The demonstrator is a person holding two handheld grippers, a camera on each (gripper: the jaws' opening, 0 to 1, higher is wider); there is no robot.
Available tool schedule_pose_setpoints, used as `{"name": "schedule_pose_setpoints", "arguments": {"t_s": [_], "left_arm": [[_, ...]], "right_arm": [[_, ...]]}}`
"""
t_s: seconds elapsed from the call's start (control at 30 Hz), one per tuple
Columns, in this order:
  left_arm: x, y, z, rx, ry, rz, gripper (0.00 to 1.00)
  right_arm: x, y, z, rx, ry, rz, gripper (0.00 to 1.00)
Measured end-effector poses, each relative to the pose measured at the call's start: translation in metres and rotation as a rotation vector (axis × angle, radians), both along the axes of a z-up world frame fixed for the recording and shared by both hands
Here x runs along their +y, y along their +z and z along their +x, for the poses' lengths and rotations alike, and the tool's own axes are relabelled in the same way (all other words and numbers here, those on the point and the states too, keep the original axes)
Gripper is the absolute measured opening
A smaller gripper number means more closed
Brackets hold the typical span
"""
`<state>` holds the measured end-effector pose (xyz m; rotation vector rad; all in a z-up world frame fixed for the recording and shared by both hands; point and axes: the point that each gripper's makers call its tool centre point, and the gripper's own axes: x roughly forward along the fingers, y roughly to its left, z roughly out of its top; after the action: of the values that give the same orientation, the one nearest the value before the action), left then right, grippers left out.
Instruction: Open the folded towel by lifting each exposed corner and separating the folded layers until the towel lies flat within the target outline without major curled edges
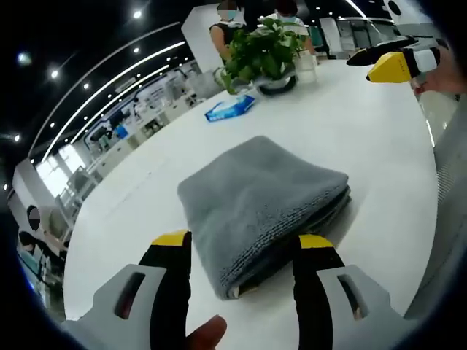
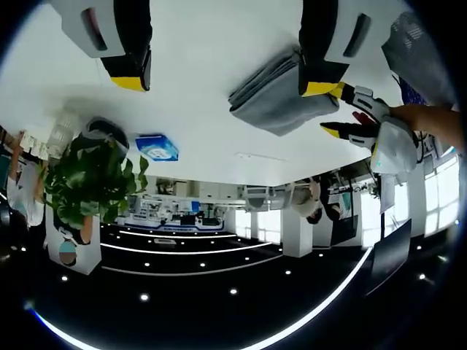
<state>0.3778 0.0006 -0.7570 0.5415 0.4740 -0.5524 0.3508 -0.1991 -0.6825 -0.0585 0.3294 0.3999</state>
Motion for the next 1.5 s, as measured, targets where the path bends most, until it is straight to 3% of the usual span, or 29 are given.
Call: {"name": "schedule_pose_setpoints", "arguments": {"t_s": [0.47,0.7,0.97,1.27,1.5], "left_arm": [[-0.036,0.003,-0.001,-0.017,-0.093,0.016,0.53],[-0.048,0.002,-0.005,-0.041,-0.155,0.058,0.47],[-0.055,-0.003,-0.006,-0.022,-0.170,0.054,0.41],[-0.055,-0.005,-0.007,0.021,-0.146,0.003,0.32],[-0.058,-0.004,-0.014,0.027,-0.155,0.012,0.25]], "right_arm": [[-0.001,0.001,0.000,0.001,-0.003,0.004,0.82],[-0.001,0.000,-0.001,0.007,-0.003,0.012,0.81],[-0.002,0.001,-0.001,0.009,-0.009,0.026,0.81],[-0.002,0.001,-0.001,0.009,-0.006,0.026,0.80],[0.000,0.004,-0.001,0.002,0.001,0.034,0.79]]}}
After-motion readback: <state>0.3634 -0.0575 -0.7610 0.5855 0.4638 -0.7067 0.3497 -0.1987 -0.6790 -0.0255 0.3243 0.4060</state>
